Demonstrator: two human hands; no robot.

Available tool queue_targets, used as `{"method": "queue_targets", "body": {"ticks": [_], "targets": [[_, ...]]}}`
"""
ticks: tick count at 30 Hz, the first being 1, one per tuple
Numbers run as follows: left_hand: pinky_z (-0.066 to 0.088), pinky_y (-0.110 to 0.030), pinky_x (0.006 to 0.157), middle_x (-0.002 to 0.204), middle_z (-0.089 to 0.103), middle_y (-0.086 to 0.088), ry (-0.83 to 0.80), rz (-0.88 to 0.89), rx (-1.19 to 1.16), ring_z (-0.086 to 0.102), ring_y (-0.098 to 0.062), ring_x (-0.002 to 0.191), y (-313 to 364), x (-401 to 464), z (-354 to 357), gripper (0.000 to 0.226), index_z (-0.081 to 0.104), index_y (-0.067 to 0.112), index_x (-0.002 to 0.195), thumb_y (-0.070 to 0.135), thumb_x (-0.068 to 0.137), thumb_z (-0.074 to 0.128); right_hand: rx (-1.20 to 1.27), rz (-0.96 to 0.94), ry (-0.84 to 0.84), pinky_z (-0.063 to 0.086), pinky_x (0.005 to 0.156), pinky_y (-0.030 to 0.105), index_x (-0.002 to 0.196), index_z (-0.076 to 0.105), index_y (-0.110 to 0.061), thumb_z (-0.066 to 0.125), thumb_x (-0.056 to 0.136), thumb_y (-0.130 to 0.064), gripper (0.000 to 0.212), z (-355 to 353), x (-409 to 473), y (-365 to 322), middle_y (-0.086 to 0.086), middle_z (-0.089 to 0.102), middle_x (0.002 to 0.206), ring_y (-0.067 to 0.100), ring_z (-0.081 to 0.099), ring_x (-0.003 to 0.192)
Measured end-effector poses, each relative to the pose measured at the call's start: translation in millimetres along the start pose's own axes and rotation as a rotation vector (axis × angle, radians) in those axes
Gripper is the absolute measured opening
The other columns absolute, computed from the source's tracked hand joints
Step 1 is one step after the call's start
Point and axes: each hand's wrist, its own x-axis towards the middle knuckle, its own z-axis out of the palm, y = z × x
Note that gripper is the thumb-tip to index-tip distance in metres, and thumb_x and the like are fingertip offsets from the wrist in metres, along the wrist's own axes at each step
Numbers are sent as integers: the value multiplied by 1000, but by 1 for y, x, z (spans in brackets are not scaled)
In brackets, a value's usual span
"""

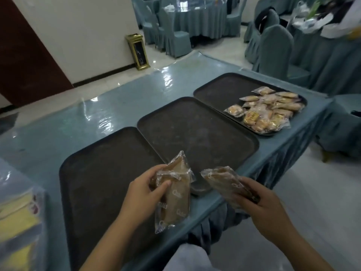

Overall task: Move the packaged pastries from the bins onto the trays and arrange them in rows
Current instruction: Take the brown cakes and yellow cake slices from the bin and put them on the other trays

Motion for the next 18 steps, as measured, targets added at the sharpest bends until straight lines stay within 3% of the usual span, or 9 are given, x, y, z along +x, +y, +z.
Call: {"method": "queue_targets", "body": {"ticks": [5, 8, 13, 16, 18], "targets": [[58, -25, 77, 93, 73, 25, -17, -10, -2, 70, 3, 87, 6, 56, 38, 33, 68, 46, 106, 20, 87, 75, -63, 26, 43, 56, 79, 41, 114, 68, -36, 69, 89, -15, 32, -30, 31, 22, -11, 71, 100, 8, 67, 89], [58, -28, 77, 93, 74, 24, -42, -34, -27, 70, 1, 87, 4, 92, 68, 32, 68, 48, 102, 20, 88, 74, -126, 30, 10, 55, 78, 38, 113, 66, -42, 69, 89, -19, 33, -50, 61, 34, -14, 70, 99, 6, 66, 89], [59, -39, 85, 97, 74, 21, -85, -130, -44, 70, 0, 92, -9, 149, 109, 24, 73, 39, 109, 26, 90, 72, -391, 89, -183, 52, 81, 31, 117, 61, -46, 66, 92, -25, 33, -73, 136, 46, -21, 65, 104, 3, 61, 94], [57, -35, 89, 98, 73, 27, -31, -164, -25, 67, 6, 95, -9, 177, 115, 26, 72, 42, 111, 26, 91, 70, -583, 72, -387, 49, 84, 31, 119, 59, -42, 59, 94, -24, 30, -81, 191, 39, -17, 60, 107, 6, 58, 97], [57, -29, 89, 100, 72, 29, 45, -152, 17, 65, 8, 96, -7, 191, 113, 29, 69, 47, 113, 26, 93, 67, -728, -18, -441, 49, 87, 40, 121, 59, -38, 57, 95, -26, 29, -80, 230, 37, -11, 61, 110, 13, 57, 101]]}}
